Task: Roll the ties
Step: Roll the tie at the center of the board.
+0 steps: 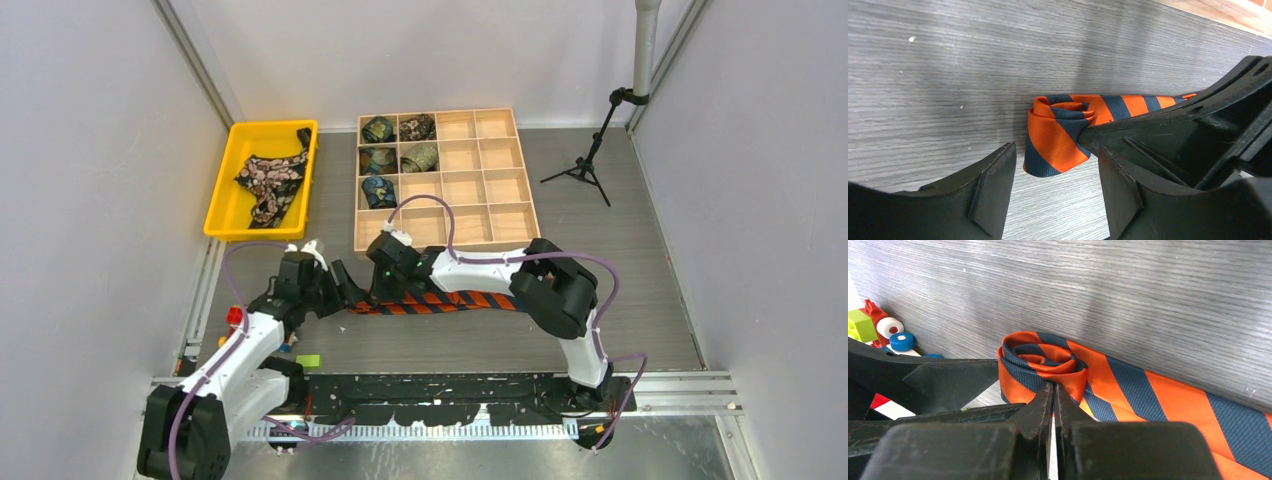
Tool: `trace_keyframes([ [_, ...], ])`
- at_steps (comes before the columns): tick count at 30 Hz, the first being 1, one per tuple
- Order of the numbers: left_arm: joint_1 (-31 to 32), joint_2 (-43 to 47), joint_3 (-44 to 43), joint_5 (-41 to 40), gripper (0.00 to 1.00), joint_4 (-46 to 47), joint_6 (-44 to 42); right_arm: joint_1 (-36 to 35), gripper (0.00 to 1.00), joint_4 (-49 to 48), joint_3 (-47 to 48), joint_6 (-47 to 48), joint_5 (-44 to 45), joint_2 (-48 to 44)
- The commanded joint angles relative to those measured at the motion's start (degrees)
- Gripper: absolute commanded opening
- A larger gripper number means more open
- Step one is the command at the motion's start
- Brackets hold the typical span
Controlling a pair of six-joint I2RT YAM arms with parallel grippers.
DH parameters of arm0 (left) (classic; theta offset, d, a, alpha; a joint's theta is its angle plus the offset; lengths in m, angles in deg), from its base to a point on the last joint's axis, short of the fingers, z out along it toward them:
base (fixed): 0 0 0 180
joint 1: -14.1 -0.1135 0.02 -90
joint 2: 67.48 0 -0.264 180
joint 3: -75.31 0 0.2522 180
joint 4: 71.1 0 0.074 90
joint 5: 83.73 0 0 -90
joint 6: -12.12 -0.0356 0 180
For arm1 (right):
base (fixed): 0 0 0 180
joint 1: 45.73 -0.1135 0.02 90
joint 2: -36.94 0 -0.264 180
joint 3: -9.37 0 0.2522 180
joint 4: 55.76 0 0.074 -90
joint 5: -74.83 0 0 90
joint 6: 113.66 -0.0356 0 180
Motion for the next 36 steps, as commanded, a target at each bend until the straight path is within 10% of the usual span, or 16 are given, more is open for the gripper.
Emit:
trace_keyframes([
  [1, -0.9, 0.1, 1.1, 2.2, 0.62, 3.6, 2.3, 0.5, 0.09, 1.1, -2.5, 0.8, 1.1, -2.2],
  [36, -5.1, -4.6, 5.2, 12.0, 0.27, 14.8, 4.4, 1.4, 0.08, 0.6, -1.6, 1.7, 0.5, -1.9],
])
